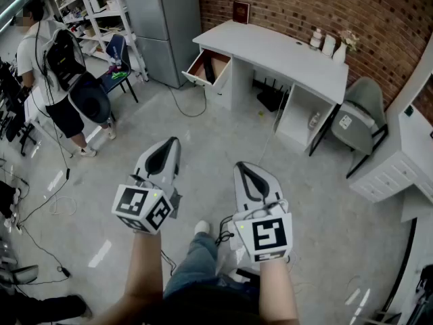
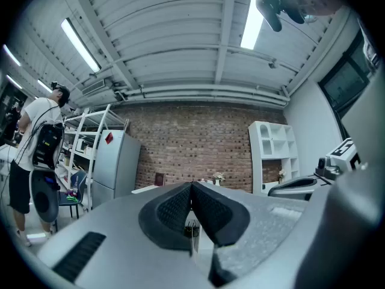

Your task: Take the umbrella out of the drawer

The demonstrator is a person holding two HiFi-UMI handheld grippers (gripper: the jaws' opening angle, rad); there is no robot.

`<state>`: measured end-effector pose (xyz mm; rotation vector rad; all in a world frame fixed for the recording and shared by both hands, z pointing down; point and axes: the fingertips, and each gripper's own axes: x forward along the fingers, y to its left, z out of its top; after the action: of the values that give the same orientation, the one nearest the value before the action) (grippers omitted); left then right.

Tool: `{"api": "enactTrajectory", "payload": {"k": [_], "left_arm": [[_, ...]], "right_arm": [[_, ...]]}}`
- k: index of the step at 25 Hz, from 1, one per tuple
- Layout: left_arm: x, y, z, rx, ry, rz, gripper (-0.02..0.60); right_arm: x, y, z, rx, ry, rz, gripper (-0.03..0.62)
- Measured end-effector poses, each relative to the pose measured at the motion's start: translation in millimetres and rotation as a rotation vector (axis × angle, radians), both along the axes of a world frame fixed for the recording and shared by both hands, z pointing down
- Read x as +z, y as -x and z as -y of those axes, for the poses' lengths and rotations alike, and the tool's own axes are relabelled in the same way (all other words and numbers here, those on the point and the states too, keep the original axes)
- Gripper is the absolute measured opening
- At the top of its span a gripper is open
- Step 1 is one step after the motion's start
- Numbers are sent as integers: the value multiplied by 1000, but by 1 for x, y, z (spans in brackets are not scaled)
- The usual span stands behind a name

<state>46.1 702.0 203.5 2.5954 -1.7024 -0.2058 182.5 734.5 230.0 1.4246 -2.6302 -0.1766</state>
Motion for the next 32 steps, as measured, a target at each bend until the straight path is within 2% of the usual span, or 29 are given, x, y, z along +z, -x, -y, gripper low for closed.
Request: {"api": "enactTrajectory", "payload": {"k": [4,15,21,32], "left_arm": [[3,25,59,-2,-4,24,-3],[6,102,209,85,30,11,-3],[13,130,239,98,50,18,-3],[21,159,266,48,33,33,-3]], "right_arm": [[5,27,56,1,17,-12,-8],[7,110,196,50,28,-34,-9],[-1,142,233,51,28,-1,-8],[7,156,276,46,21,-21,-8]]}}
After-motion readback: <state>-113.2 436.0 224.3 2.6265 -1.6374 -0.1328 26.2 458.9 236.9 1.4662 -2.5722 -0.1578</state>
